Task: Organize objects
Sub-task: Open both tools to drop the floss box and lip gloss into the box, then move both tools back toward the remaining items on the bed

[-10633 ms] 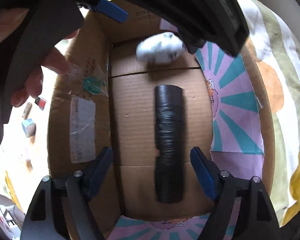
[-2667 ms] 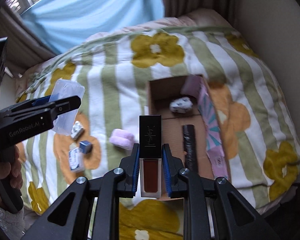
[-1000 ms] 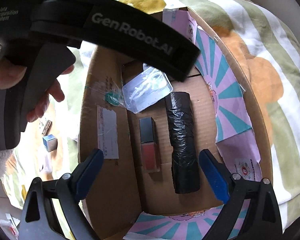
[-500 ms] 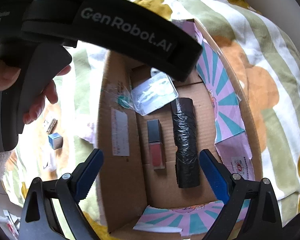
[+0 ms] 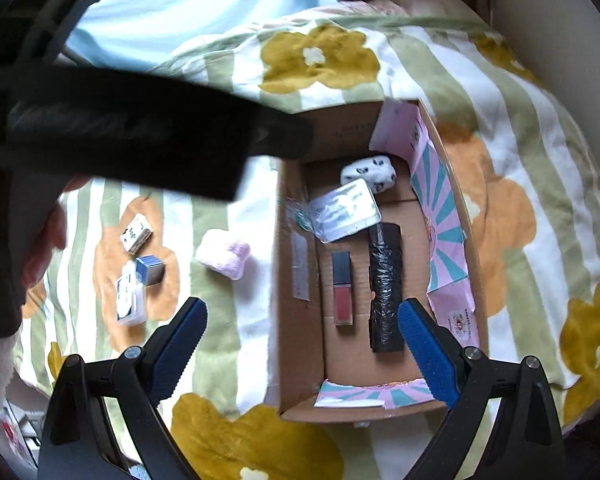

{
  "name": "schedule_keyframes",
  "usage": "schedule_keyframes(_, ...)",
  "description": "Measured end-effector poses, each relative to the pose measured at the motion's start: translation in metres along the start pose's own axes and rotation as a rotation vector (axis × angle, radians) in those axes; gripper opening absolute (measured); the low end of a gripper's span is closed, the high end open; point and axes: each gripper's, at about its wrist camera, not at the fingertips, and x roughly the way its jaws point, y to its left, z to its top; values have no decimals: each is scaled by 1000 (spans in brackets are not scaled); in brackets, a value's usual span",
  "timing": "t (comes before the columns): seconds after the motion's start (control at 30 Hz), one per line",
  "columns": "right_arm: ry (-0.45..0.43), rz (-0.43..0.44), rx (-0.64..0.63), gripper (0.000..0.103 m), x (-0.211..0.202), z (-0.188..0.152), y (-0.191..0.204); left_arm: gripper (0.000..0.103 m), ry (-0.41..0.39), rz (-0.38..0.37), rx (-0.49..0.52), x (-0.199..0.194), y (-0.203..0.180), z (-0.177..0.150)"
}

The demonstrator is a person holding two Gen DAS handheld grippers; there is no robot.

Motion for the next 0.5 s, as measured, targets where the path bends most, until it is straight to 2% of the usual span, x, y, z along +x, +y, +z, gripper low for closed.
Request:
schedule_keyframes(0.27, -47, -2, -99, 95, -33, 15, 41, 103, -82, 66, -148, -80, 38, -52)
schedule_keyframes(0.3, -54, 2, -106, 96, -37, 16, 45, 103, -93, 75, -173, -89, 43, -60)
schedule_keyframes(0.33, -63, 6, -116, 102, -41, 18, 50, 103, -107, 82, -202, -100, 49, -69)
schedule_keyframes(0.5, -117, 24, -169, 102, -59, 22, 79, 103, -166, 133, -322, -141, 75, -116)
